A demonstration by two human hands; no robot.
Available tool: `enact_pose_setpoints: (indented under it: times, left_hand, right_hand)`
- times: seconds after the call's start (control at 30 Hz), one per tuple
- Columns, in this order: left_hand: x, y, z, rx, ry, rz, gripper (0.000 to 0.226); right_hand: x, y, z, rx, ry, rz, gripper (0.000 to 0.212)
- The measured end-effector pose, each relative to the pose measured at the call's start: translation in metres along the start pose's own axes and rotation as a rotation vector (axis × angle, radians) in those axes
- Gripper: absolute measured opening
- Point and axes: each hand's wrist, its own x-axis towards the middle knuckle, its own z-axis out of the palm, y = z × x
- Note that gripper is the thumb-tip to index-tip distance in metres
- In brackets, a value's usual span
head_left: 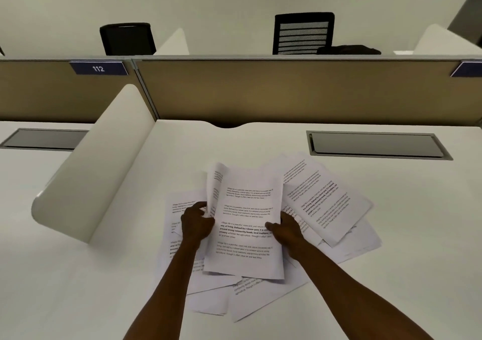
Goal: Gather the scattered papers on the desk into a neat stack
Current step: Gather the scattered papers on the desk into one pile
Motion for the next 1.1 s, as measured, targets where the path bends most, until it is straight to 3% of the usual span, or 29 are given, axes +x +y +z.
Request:
enact_pose_setpoints:
  times: [0.07, 0.3, 0.53, 0.7, 0.8, 0.93, 1.1]
  left_hand:
    - [-0.010, 0.004, 0.003, -0.035, -0.030, 0.044, 0.052]
    - [-0.025, 0.003, 0.008, -0.145, -0.209, -0.020, 0.087]
    - [-0.032, 0.006, 0.003, -0.234, -0.488, -0.027, 0.073]
    - [-0.038, 0.012, 0.002, -0.431, -0.607, -0.022, 0.056]
    - [-0.041, 0.015, 0.003, -0.596, -0.676, -0.050, 0.038]
    - [-0.040, 0.013, 0.005, -0.640, -0.675, -0.087, 0.034]
    - [-0.039, 0.013, 0.017, -0.553, -0.512, -0.135, 0.039]
  right_hand:
    - [-0.001, 0.000, 0.000, 0.006, -0.028, -0.013, 0.042]
    - [-0.002, -0.001, -0.003, 0.027, -0.045, -0.039, 0.042]
    - [-0.005, -0.001, -0.008, 0.104, -0.032, -0.030, 0.054]
    - [-0.002, 0.009, -0.015, 0.160, 0.044, -0.080, 0.036]
    - [-0.001, 0.010, -0.024, 0.322, 0.031, -0.111, 0.030]
    - [0.001, 0.007, -0.037, 0.527, -0.066, -0.101, 0.032]
    - [0.007, 0.007, -0.046, 0.541, -0.086, -0.116, 0.043]
